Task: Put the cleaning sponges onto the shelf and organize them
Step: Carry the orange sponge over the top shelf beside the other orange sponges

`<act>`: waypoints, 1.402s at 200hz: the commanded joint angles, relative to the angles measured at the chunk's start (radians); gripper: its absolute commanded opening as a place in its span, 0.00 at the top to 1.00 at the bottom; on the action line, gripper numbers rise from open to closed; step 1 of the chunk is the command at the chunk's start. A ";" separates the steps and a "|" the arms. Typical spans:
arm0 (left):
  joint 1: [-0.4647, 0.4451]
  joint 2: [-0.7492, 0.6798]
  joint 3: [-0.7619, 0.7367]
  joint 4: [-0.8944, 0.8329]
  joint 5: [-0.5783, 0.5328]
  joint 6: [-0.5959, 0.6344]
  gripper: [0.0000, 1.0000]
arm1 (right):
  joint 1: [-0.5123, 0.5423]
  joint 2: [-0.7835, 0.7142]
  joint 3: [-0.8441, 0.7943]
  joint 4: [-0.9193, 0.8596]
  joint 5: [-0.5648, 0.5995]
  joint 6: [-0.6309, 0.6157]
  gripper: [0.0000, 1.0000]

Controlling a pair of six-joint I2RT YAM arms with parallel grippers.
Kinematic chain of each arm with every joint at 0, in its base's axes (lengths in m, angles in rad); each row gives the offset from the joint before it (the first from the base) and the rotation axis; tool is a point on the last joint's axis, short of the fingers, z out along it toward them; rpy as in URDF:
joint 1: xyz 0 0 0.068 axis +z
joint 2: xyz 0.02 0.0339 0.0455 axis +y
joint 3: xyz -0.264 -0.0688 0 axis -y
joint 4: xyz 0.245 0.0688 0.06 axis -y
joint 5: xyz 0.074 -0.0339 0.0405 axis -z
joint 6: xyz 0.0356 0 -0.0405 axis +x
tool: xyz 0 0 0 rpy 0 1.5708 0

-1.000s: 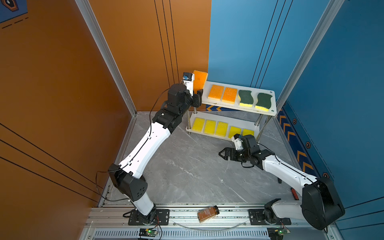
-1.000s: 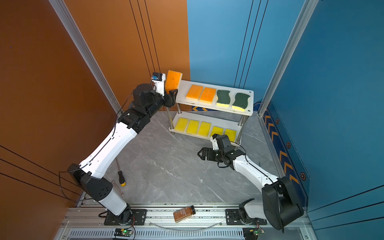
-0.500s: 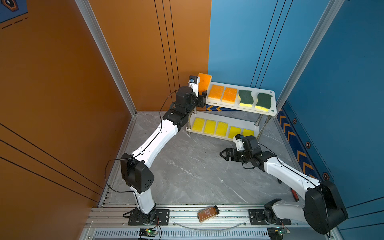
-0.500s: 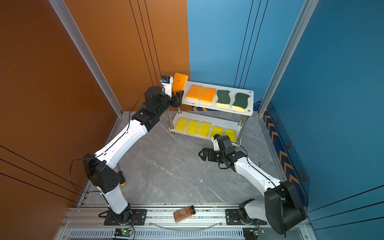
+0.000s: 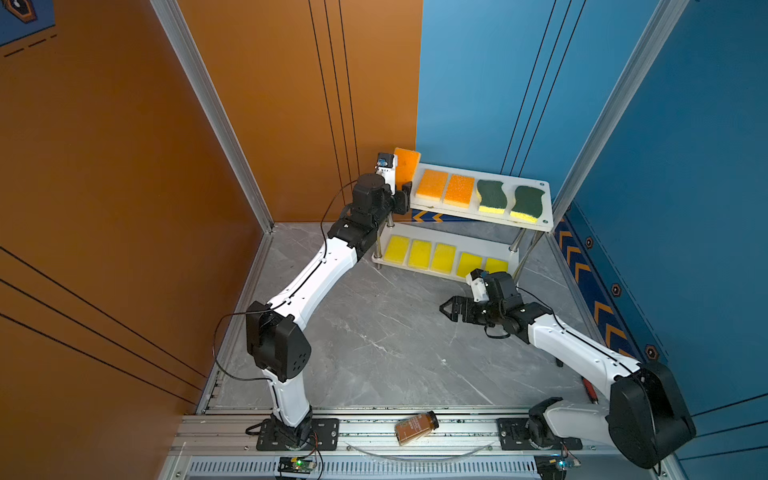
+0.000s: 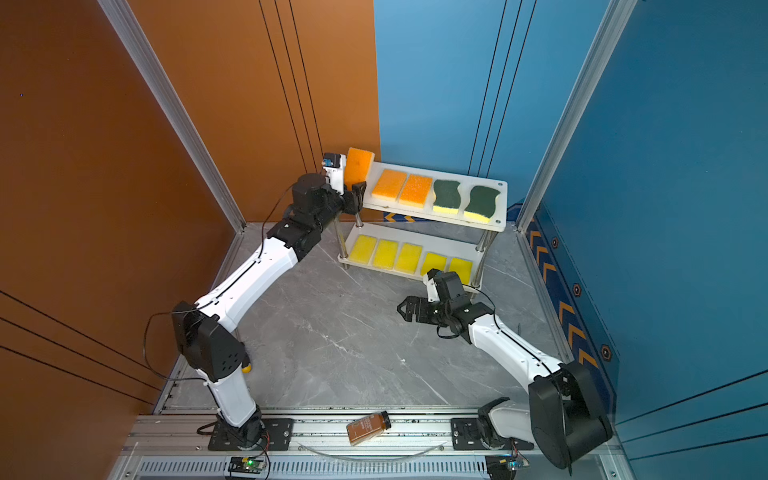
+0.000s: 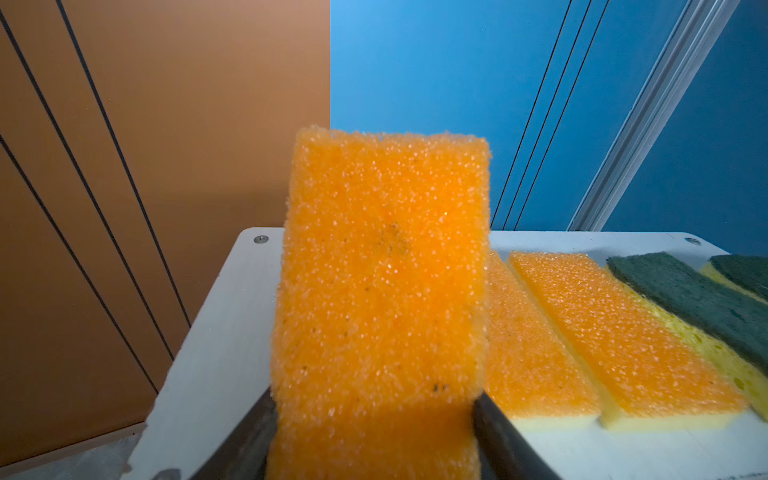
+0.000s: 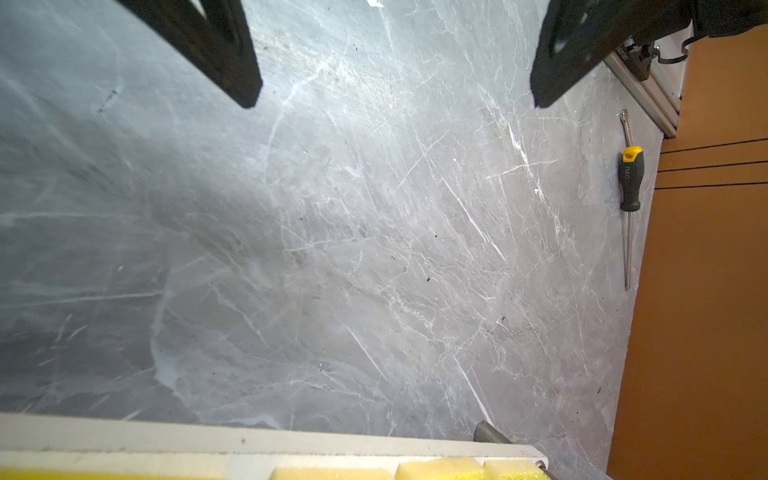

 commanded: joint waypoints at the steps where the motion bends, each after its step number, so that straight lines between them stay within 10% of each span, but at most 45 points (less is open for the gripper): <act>1: 0.008 0.009 0.009 0.031 -0.022 0.003 0.38 | -0.007 -0.018 -0.017 -0.017 0.017 0.013 0.00; 280: 0.016 0.117 0.076 0.004 -0.067 -0.042 0.36 | -0.024 -0.026 -0.027 -0.022 0.008 0.002 0.00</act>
